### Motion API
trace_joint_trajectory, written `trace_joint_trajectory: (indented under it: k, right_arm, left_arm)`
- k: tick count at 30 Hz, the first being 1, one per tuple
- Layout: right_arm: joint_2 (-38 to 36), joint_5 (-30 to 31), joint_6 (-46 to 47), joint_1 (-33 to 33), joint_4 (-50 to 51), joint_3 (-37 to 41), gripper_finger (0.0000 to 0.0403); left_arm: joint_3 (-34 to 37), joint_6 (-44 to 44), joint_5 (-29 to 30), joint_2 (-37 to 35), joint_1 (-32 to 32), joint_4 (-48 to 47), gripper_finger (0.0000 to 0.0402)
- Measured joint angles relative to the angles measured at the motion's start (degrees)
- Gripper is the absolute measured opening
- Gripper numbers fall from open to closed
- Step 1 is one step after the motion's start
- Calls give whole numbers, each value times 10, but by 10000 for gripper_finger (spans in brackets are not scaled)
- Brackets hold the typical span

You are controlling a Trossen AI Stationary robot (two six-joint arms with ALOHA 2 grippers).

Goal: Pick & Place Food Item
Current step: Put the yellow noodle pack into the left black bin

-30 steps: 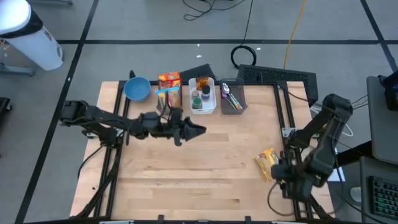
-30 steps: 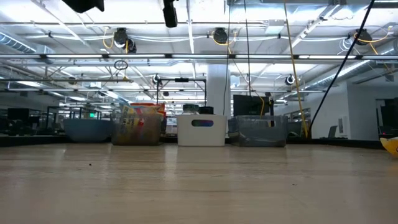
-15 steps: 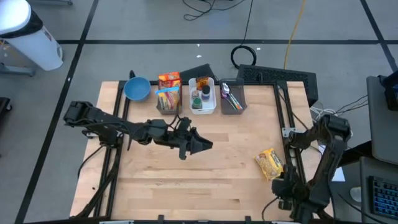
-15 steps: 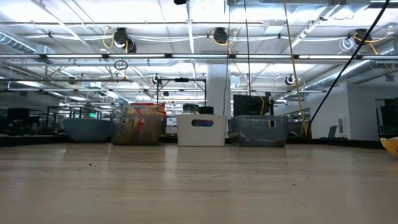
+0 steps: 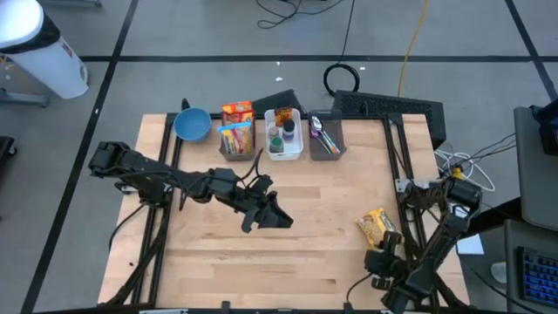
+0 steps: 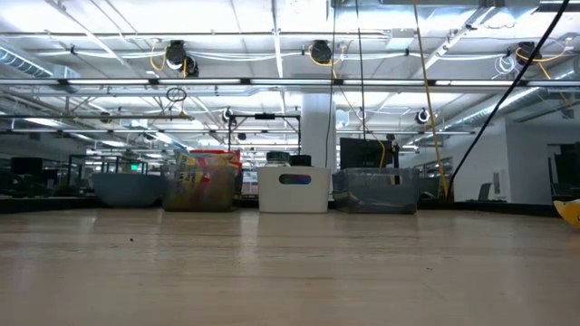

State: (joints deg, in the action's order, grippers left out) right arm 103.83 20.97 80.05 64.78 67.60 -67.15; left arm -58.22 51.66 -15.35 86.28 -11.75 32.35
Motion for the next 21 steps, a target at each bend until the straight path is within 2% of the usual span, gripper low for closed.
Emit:
trace_joint_trajectory:
  k: [3,10,16,21]
  right_arm:
    - [12,-4,-18,-21,-4,14,181]
    - [12,-84,-62,-49,-27,71,168]
    - [9,-66,-69,-50,-9,74,152]
    - [-13,-40,-79,-61,13,78,112]
  left_arm:
    - [0,9,-5,0,0,-10,122]
    - [0,25,-22,0,-2,-9,122]
    - [0,25,-22,0,-3,-9,122]
    - [0,23,-9,0,-3,-9,122]
